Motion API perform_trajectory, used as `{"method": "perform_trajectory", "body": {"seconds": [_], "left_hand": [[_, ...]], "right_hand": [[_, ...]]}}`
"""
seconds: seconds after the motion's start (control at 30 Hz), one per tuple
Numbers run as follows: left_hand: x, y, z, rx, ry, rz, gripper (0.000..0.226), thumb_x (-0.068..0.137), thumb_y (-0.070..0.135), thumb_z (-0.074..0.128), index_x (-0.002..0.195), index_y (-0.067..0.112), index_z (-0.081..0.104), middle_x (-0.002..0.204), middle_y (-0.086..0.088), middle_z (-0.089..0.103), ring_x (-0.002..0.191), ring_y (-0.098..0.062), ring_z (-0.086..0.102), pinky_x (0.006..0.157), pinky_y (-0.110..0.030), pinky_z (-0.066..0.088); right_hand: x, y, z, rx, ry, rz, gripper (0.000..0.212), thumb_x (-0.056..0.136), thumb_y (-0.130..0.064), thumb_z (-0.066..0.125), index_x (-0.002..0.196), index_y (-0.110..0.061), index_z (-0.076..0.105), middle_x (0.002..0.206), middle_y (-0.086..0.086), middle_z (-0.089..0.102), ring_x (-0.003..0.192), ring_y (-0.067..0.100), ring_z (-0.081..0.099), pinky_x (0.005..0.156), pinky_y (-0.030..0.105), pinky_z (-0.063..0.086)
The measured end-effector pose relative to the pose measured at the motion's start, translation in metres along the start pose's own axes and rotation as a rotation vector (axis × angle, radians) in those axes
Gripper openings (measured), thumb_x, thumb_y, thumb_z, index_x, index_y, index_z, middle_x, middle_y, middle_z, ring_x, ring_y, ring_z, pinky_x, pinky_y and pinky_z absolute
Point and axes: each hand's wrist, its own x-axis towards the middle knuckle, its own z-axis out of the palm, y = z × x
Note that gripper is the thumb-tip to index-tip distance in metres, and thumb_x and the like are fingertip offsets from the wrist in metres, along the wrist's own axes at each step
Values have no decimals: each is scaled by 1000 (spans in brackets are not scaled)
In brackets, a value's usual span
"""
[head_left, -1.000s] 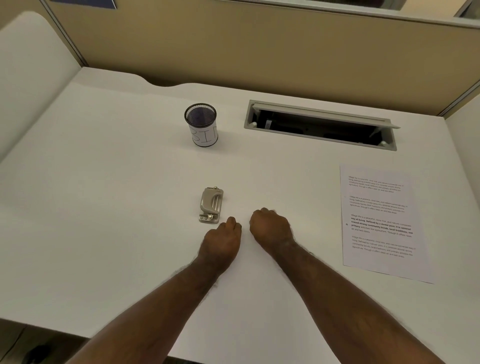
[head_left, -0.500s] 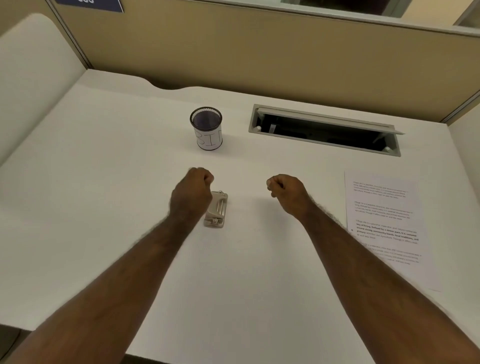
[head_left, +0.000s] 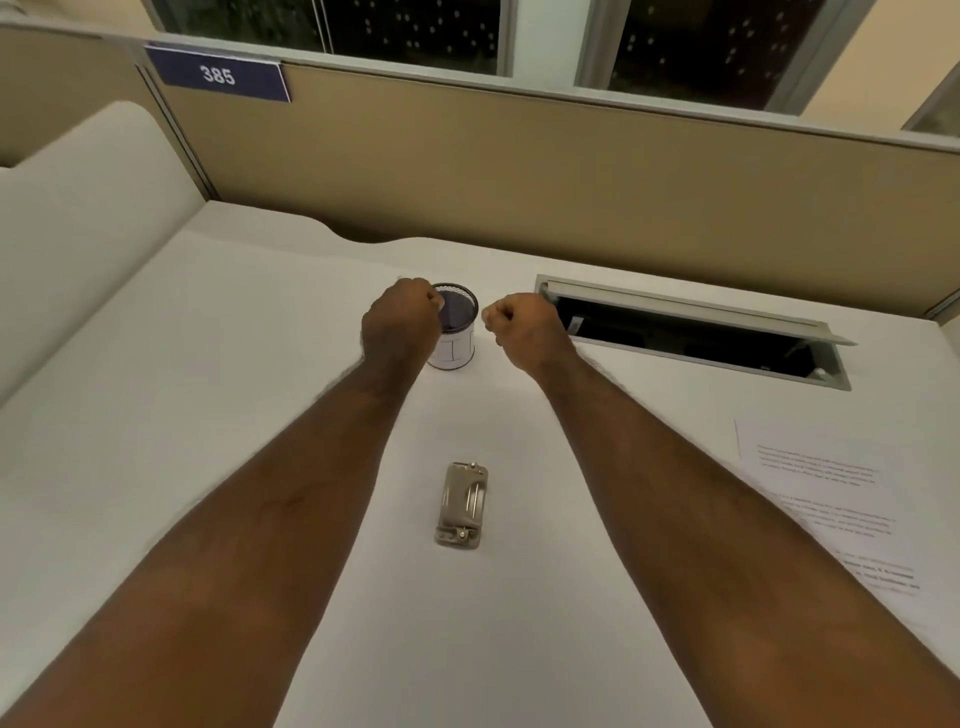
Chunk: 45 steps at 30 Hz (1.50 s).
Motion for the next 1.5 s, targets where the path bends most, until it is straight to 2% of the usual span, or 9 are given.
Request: {"method": "perform_trajectory", "body": {"seconds": [0.1,0.2,0.4,0.57,0.67,0.8,1.03,1.27,1.5], "left_hand": [[17,6,-2,44,-30,14,25,89,17,48,97,16,72,100,-9,71,89,-31,64,69,-30,44],[25,5,-4,84,-72,28,28,87,16,51,102,20,73,103,-7,72,90,-31,64,71,-31,46],[31,-2,-6,46,-72,43,25,85,15,55,103,23,72,108,-6,71,96,-29,63,71,-31,45],[32,-2,-12,85,-140,88,28,83,12,57,103,20,75,105,-8,72,93,-33,65,76,-35,52],[32,-4,-13,88,-159,112,27,84,12,59,106,19,74,108,-8,71,97,-31,64,81,-38,54],[34,-5,-15,27,-104,104,25,88,14,55,103,17,74,105,-8,73,94,-29,64,74,-33,49],[24,-13,-14,-121,46,164,32,95,14,46,118,16,68,122,-6,69,110,-27,63,94,-37,49],[-41,-48,6,-132,39,197,36,94,21,48,128,19,58,131,-3,62,119,-26,58,100,-40,44],[-135,-101,45,95,-124,184,52,95,26,49,146,19,40,155,-5,38,143,-27,33,113,-50,30]], "right_hand": [[18,-16,8,-49,-7,9,27,87,-22,55,75,0,66,66,13,61,63,28,50,60,34,46],[30,-27,14,-110,-24,5,20,82,-13,53,79,-4,70,80,18,70,69,30,58,66,39,54],[41,-32,19,-141,-24,-10,10,85,-18,63,87,-18,73,92,6,74,89,26,67,80,38,56],[40,-33,21,-63,-77,28,22,87,-8,54,93,-14,73,90,12,74,75,27,68,63,31,53],[40,-32,21,-65,-86,28,21,88,-10,55,98,-15,72,88,8,73,81,26,70,70,34,56],[39,-30,20,-22,-63,21,17,89,-10,58,96,-14,72,93,8,74,83,24,72,70,34,57],[22,-32,9,192,-19,-17,23,92,-9,55,110,-10,70,103,6,74,63,11,67,46,13,49],[-45,-6,-20,354,171,-5,16,90,-14,60,101,-15,72,89,0,73,65,5,66,57,19,53],[-157,99,-25,-47,159,220,23,91,-13,57,109,-14,71,109,1,73,104,14,66,94,23,48]]}}
